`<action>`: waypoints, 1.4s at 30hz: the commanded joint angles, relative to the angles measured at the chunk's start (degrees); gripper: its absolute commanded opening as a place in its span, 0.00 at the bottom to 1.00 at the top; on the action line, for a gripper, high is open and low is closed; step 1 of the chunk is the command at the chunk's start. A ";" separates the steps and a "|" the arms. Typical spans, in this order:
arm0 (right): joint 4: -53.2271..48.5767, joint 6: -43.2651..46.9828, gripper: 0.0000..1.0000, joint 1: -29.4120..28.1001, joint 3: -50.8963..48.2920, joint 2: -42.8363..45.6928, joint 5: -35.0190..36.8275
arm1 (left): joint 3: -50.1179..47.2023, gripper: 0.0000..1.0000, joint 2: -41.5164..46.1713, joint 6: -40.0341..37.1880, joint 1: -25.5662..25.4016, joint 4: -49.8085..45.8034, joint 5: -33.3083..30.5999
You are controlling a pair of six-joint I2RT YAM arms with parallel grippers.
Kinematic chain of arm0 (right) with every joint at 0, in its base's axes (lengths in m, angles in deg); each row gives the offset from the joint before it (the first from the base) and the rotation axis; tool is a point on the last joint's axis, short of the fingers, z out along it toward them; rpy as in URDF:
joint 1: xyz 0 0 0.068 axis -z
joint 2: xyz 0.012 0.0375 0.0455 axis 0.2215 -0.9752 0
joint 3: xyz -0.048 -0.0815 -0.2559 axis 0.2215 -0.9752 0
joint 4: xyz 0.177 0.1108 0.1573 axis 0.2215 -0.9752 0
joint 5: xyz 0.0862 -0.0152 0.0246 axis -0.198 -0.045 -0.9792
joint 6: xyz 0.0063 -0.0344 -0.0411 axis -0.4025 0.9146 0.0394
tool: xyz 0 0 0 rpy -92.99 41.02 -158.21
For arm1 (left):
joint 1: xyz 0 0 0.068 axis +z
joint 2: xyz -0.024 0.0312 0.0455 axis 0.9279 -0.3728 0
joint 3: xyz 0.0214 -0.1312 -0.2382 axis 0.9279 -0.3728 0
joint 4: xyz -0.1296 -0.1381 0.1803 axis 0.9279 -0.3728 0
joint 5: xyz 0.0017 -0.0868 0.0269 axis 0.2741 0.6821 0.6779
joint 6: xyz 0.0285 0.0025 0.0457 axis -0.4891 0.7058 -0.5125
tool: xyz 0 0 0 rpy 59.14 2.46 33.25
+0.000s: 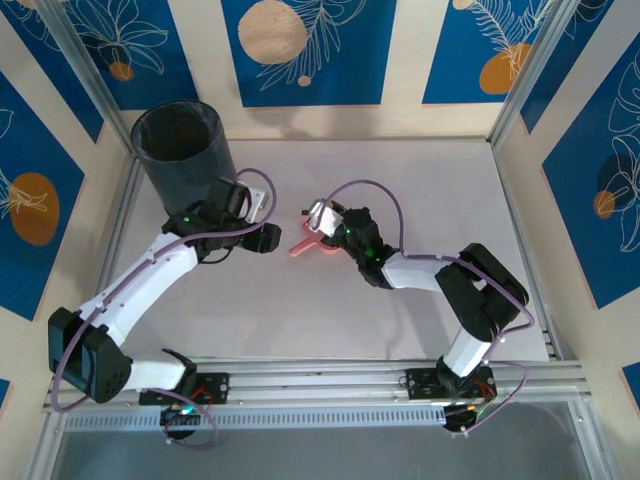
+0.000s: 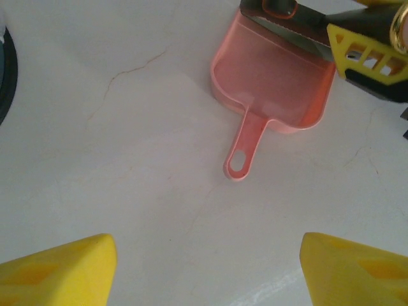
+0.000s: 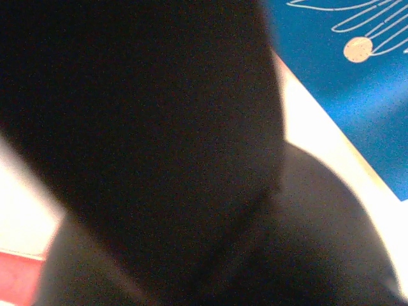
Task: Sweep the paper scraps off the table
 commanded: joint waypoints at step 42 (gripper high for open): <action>-0.66 -1.14 0.57 -7.02 -5.82 -1.73 2.89 | -3.14 0.77 2.30 -0.85 2.28 0.76 -0.33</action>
